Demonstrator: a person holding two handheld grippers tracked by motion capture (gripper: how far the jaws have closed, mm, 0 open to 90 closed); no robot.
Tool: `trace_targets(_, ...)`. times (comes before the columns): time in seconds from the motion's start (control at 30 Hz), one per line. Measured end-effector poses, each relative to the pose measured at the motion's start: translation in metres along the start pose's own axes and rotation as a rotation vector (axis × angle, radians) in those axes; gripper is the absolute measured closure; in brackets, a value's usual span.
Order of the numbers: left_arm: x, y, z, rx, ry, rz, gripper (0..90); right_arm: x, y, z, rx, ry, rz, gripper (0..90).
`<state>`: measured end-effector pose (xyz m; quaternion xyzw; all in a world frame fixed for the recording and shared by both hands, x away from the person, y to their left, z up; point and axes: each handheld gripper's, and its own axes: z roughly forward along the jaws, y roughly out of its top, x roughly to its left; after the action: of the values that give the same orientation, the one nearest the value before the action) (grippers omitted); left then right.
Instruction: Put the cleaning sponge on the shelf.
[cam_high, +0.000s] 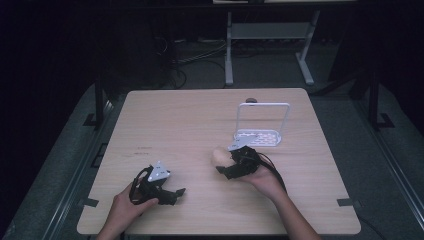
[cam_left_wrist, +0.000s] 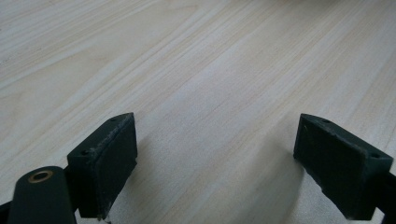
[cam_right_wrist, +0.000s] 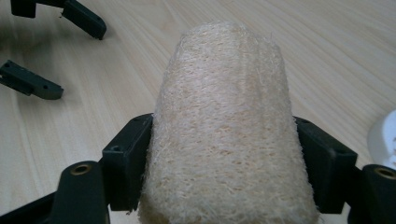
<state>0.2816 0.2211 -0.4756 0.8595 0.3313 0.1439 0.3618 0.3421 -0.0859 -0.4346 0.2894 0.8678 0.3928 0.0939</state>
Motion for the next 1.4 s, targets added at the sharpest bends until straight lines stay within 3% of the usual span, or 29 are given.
trace_targets(1.4,0.0,0.0,0.0,0.0,-0.001,-0.002,12.9,-0.043,-0.013,-0.026,-0.014,-0.111,0.091,27.7)
